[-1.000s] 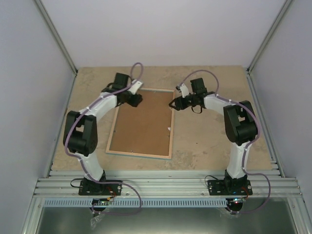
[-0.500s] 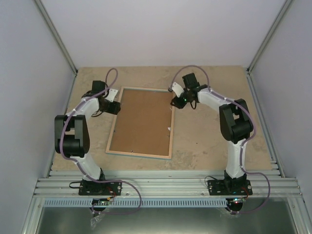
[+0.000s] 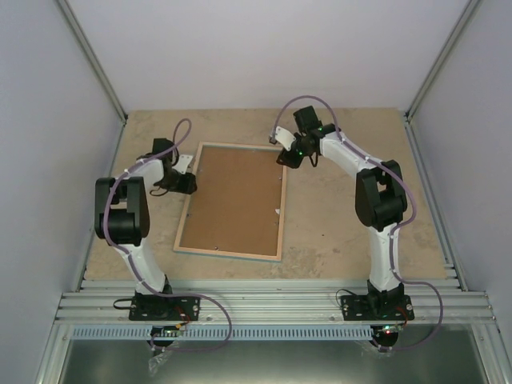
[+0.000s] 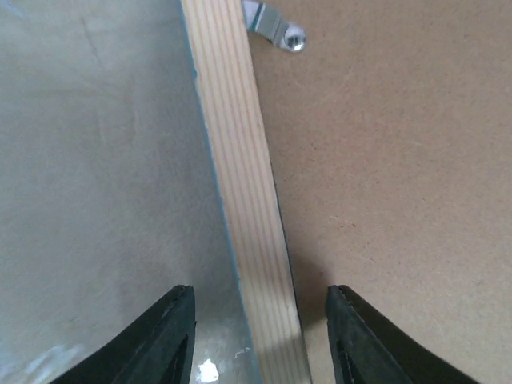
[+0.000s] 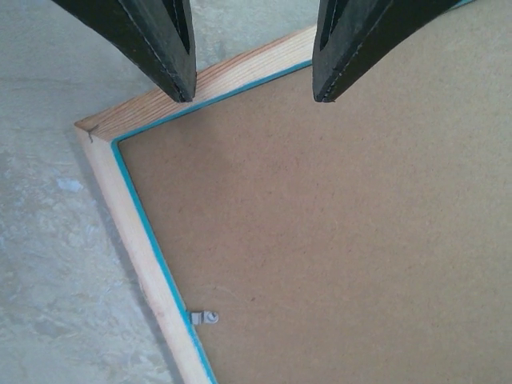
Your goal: Put the photo into the frame
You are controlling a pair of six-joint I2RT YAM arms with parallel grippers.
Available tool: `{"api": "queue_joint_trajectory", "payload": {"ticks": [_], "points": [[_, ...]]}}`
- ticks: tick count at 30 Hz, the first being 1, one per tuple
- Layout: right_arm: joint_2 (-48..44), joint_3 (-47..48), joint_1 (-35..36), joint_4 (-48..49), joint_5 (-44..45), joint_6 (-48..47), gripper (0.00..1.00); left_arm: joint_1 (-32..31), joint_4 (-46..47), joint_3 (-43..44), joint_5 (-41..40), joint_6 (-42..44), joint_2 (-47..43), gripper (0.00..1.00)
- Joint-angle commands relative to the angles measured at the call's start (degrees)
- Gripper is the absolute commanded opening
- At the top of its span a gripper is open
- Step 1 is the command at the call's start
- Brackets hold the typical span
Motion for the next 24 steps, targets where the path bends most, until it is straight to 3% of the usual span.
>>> {"api": "queue_joint_trajectory", "payload": {"ticks": [1,5,10,24], "points": [[0.6,1.1,0.3,-3.5,0.5,-2.0,0.42,0.0,-1.1,2.6,3.5,0.0,3.0,0.43],[-0.2,1.2,0.3,-5.1,2.2,-3.4,0.41,-1.3,-0.5,2.7,2.2,1.5,4.0,0.28],[-0.8,1.3,0.3,-7.7,3.9,-4.5,0.4,-5.9,0.8,1.9,0.2,2.8,4.5,0.16],[-6.5,-8.2,1.4,-14.2,4.7,-4.4,0.36,-9.4,2.8,-0.1,-1.2,2.4,4.3,0.12]]}}
